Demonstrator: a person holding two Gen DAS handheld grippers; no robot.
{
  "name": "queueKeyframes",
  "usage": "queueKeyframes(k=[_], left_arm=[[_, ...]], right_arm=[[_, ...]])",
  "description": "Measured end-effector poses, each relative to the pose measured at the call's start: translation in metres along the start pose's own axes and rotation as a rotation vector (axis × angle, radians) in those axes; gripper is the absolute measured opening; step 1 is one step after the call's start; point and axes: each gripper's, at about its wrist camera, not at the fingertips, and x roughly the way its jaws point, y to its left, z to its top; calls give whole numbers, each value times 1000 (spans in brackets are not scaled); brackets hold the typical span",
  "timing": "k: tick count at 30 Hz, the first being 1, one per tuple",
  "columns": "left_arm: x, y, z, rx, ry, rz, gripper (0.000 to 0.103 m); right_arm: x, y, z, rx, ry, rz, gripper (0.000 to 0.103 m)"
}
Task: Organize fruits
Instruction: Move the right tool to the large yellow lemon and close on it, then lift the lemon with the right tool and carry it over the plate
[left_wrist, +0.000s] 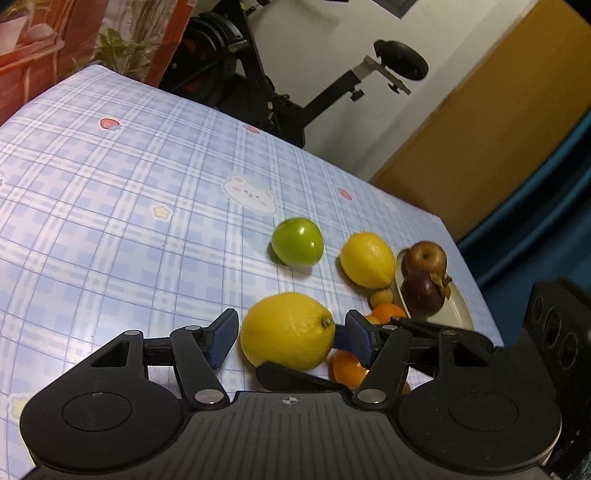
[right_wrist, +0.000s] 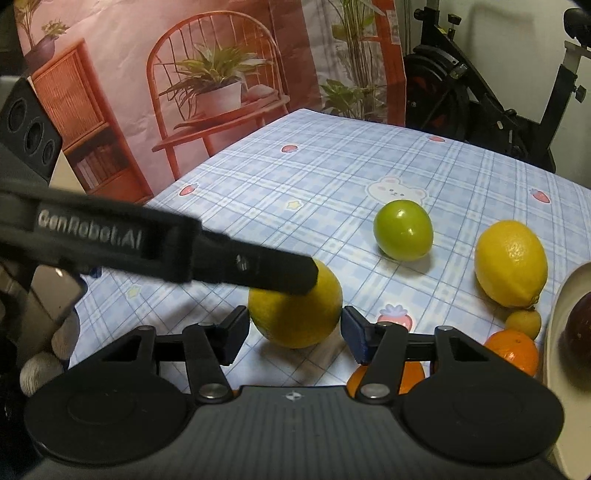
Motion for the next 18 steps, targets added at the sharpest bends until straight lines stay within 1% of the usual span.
queueKeyframes(k=[5, 7, 10, 14, 18], left_arm=[[8, -1, -3, 19, 18, 12, 66], [11, -1, -4, 30, 27, 30, 67], [15, -2, -5, 37, 33, 32, 67], [19, -5, -7, 56, 43, 34, 63], [18, -9, -8, 69, 36, 36, 63]], right_arm=[[0, 0, 0, -1, -2, -2, 58], [0, 1, -1, -2, -4, -2, 58], [1, 1, 0, -1, -3, -4, 58], [5, 0, 0, 2, 4, -3, 58], [6, 0, 0, 8, 9, -6, 58]])
